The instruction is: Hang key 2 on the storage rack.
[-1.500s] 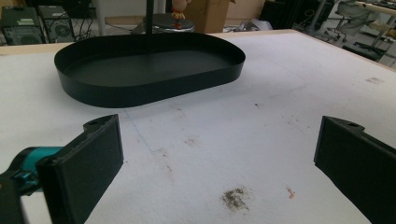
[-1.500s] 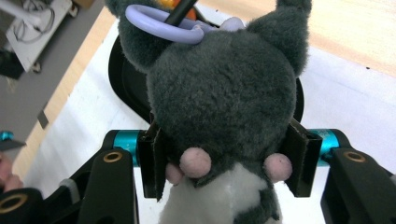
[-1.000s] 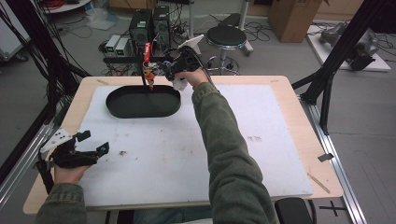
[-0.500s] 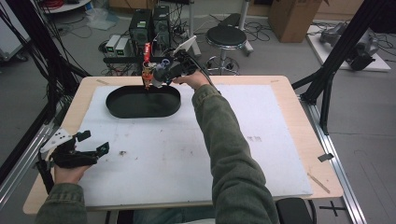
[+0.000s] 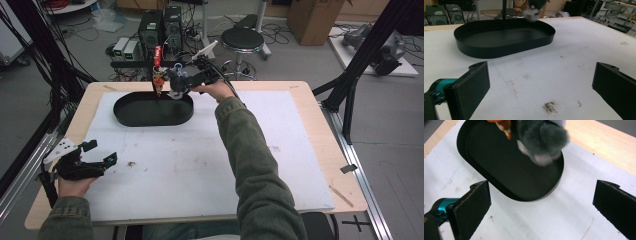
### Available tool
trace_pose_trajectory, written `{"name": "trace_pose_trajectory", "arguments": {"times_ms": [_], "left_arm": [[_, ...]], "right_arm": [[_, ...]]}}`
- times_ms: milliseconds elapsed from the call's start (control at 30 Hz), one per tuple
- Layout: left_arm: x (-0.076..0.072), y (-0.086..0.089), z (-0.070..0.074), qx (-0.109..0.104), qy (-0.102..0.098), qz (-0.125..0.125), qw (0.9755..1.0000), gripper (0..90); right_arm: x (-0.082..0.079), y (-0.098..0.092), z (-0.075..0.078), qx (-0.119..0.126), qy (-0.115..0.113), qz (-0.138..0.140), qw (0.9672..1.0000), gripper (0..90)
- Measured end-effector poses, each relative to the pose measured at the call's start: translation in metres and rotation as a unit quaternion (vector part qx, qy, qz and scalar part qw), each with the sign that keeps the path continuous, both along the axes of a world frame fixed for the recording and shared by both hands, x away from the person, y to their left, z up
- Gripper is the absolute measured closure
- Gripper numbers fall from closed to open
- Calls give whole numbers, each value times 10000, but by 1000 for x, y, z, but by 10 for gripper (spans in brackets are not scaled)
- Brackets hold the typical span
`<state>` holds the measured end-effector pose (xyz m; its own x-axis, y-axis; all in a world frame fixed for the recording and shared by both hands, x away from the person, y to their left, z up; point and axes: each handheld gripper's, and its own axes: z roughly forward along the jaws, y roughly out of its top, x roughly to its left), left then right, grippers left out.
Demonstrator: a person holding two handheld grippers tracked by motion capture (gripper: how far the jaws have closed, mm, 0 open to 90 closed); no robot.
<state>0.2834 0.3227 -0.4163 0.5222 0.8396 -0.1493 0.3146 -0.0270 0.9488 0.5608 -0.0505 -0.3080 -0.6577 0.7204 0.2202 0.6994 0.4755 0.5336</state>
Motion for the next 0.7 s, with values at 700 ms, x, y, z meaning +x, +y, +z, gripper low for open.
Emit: {"name": "trace_pose_trajectory", "arguments": {"times_ms": [700], "left_arm": [[-1, -2, 1, 14, 2, 0, 10000, 18]], "right_arm": [[-48, -64, -10, 327, -584, -107, 9977, 6]]}}
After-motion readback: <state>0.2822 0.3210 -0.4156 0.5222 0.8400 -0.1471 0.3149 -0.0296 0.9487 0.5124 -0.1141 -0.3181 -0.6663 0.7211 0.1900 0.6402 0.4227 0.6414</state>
